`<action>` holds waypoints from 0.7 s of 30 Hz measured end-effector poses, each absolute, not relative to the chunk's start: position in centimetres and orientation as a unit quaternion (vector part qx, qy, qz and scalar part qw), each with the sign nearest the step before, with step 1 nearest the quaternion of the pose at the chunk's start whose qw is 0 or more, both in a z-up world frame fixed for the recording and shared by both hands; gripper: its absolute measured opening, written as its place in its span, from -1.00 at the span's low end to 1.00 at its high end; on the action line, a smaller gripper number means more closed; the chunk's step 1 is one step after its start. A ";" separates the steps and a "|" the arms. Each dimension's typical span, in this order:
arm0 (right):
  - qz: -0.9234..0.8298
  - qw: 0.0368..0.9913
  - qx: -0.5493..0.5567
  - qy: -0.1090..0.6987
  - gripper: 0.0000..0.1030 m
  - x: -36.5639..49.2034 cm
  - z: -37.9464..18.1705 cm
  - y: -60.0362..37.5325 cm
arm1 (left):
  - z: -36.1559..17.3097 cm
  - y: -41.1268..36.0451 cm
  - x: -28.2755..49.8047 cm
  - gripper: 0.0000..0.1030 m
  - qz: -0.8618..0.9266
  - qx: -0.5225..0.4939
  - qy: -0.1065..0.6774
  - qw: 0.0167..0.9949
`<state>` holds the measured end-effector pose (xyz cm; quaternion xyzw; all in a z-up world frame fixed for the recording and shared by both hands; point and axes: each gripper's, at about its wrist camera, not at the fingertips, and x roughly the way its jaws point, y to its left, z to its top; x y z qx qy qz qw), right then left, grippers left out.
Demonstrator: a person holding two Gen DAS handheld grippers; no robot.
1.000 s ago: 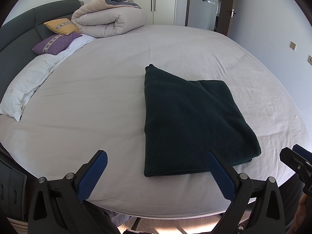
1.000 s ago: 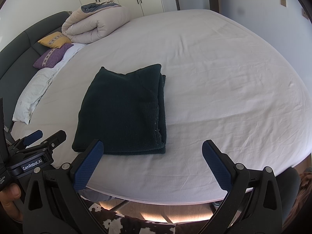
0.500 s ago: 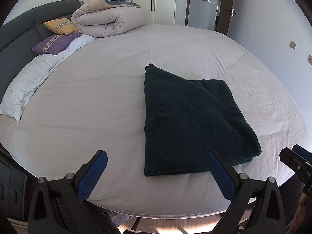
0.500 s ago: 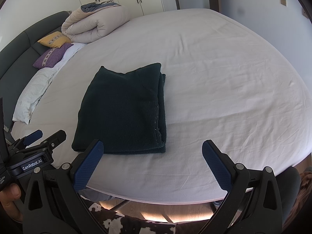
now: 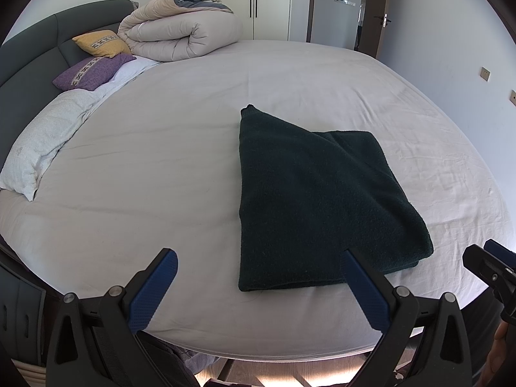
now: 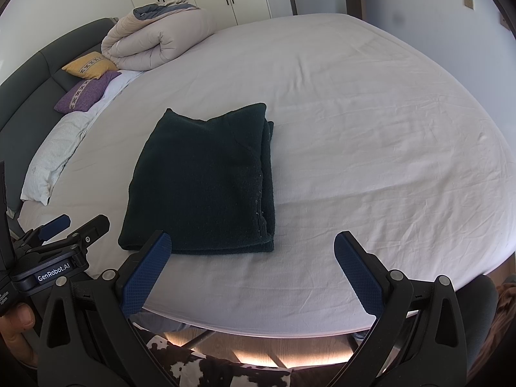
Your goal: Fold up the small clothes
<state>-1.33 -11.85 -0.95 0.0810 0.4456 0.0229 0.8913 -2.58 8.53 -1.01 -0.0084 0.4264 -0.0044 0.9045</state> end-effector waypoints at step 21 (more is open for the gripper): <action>0.024 0.890 0.081 0.448 1.00 -1.3 -1.3 -12.0 | -1.2 8.8 -2.4 1.00 -0.006 -0.009 0.429 0.903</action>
